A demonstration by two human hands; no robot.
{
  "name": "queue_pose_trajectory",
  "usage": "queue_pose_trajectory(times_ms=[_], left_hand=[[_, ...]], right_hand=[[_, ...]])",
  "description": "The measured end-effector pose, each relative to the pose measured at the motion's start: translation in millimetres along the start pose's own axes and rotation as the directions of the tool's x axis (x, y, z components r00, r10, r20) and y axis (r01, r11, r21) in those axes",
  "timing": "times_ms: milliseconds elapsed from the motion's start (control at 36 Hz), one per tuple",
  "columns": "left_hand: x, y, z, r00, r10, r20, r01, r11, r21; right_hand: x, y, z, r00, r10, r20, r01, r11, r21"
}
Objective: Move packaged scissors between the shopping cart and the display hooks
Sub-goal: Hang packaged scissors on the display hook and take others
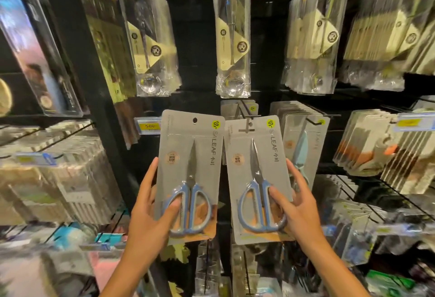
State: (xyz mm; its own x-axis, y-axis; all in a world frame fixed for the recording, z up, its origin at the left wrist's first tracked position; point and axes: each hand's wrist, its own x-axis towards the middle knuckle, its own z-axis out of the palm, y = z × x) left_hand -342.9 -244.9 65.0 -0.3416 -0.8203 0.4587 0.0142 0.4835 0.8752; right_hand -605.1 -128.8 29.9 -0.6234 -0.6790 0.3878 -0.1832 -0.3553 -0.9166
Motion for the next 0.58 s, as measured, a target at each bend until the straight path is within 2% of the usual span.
queue_pose_trajectory(times_ms=[278,583], left_hand=[[5.9,-0.6,7.3,0.999,0.0,-0.048,0.001,1.0,0.011],[10.6,-3.3,15.2,0.996,0.021,-0.089,-0.016,0.998,0.057]], right_hand=[[22.0,9.5,1.8,0.998,-0.033,0.058,0.032,0.999,0.017],[25.0,34.9,1.2,0.999,-0.001,0.047,-0.002,0.997,0.073]])
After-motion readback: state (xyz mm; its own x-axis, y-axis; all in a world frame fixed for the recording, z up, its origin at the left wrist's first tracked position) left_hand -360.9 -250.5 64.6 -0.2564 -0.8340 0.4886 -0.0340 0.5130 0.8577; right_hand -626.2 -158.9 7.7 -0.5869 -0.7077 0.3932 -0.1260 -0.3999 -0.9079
